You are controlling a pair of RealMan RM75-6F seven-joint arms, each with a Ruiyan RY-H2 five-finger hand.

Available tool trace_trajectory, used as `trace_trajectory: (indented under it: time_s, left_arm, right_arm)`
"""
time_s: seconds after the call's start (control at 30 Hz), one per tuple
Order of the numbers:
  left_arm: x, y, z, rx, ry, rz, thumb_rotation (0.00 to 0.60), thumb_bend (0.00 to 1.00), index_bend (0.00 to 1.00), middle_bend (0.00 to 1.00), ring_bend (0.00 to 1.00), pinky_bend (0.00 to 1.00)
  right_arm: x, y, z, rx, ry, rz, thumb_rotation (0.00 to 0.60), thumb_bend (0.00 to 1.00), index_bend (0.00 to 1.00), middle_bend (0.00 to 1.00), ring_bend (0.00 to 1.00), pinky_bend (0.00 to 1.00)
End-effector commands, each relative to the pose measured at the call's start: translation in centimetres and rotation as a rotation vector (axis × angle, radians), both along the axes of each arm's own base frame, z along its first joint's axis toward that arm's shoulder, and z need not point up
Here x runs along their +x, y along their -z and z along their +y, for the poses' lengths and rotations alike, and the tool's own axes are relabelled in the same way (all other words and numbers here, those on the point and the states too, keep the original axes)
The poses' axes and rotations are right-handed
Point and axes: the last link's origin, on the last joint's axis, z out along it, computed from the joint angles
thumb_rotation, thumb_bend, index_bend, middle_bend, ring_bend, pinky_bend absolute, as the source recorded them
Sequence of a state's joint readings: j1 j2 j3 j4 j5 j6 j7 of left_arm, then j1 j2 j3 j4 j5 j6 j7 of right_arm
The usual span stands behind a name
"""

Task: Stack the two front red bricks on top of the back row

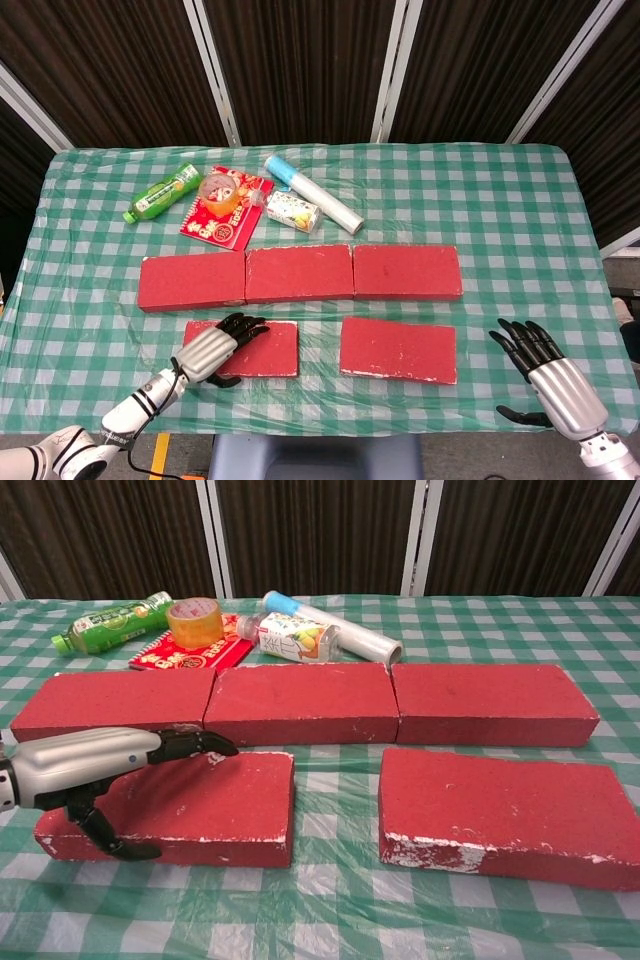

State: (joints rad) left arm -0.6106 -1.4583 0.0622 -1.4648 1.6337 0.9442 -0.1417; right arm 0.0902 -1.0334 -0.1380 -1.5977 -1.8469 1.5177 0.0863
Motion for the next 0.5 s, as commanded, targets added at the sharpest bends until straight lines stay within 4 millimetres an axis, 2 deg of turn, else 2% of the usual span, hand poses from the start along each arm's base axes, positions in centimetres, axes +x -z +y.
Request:
trace_trajectory:
  time_s: [0.03, 0.23, 0.3, 0.43, 0.5]
  left_arm:
    - [-0.14, -0.01, 0.12, 0.002, -0.006, 0.004, 0.6, 0.24, 0.0, 0.0, 0.0, 0.02]
    - [-0.38, -0.04, 0.23, 0.002, -0.015, 0.013, 0.6, 0.24, 0.0, 0.0, 0.02, 0.17]
    - [-0.56, -0.04, 0.31, 0.001, -0.024, 0.017, 0.6, 0.24, 0.0, 0.0, 0.11, 0.32]
    - [-0.91, -0.15, 0.5, 0.009, -0.037, 0.017, 0.6, 0.23, 0.0, 0.0, 0.26, 0.5]
    - [-0.98, -0.2, 0.55, 0.016, -0.038, 0.015, 0.6, 0.23, 0.0, 0.0, 0.3, 0.55]
  right_arm:
    - [0.01, 0.02, -0.02, 0.0, 0.0, 0.0, 0.6, 0.08, 0.0, 0.0, 0.0, 0.0]
    - [0.01, 0.06, -0.04, 0.0, 0.002, 0.001, 0.6, 0.08, 0.0, 0.0, 0.0, 0.0]
    - [-0.01, 0.06, -0.03, 0.0, 0.003, 0.003, 0.6, 0.08, 0.0, 0.0, 0.0, 0.0]
    - [0.01, 0.18, -0.03, 0.003, 0.007, 0.006, 0.6, 0.08, 0.0, 0.0, 0.0, 0.0]
    - [0.02, 0.23, -0.04, 0.005, 0.008, 0.007, 0.6, 0.08, 0.0, 0.0, 0.0, 0.0]
